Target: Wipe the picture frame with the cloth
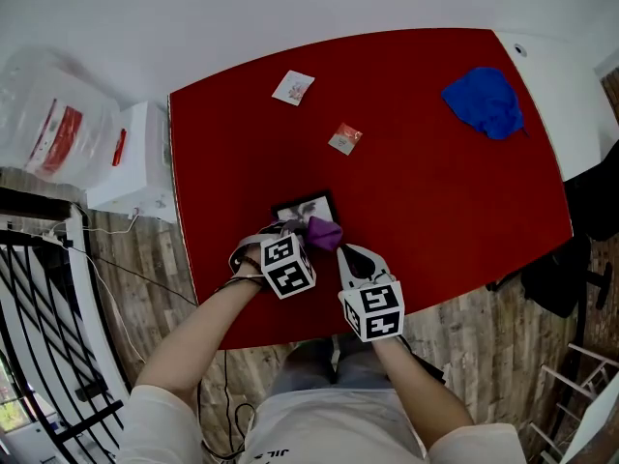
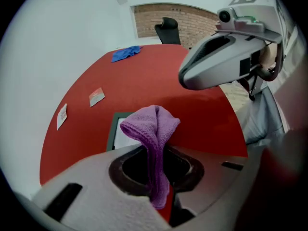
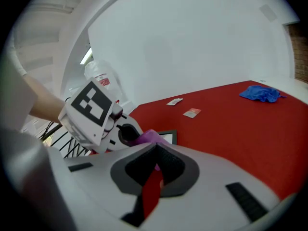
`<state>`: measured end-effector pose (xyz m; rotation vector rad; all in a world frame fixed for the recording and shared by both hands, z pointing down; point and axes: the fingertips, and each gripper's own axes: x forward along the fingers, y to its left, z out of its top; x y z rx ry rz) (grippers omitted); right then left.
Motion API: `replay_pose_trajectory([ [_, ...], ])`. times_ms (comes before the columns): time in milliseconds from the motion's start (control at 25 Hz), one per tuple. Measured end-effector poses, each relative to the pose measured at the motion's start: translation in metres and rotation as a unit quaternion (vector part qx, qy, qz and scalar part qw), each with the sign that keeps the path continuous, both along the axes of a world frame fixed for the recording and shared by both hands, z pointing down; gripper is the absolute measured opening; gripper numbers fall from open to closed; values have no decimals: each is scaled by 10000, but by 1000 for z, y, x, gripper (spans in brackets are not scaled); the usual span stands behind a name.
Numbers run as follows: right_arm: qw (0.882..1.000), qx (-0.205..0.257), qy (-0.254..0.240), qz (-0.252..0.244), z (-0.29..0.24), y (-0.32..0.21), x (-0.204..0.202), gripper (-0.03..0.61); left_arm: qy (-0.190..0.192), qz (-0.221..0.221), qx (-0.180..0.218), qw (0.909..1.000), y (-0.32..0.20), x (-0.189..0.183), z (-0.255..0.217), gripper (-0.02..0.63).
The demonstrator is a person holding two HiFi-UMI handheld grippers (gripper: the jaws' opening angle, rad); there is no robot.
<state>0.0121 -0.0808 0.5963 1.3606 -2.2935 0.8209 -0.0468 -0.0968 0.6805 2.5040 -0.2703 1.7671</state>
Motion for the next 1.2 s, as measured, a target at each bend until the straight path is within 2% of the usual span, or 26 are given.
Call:
replay_pose_trajectory([
  [320, 9999, 62, 31, -155, -2, 3, -10, 3, 17, -94, -29, 10000, 3, -3, -1, 57],
  [480, 9999, 53, 68, -121, -2, 5, -5, 3, -82, -160, 79, 9998, -30, -5, -3, 57],
  [720, 9998, -17, 182, -70, 1, 14, 8, 3, -145, -294, 20, 9995, -87, -3, -7, 57],
  [840, 9997, -61, 214, -35, 5, 15, 14, 3, -138, -264, 12, 9996, -99, 3, -11, 57],
  [960, 9998, -73, 189, -20, 7, 14, 15, 3, -81, -196, -69, 9998, -87, 11, -8, 57],
  [1200, 9999, -11, 133, -56, 5, 8, 12, 3, -57, -53, -328, 9994, -20, 19, 5, 57],
])
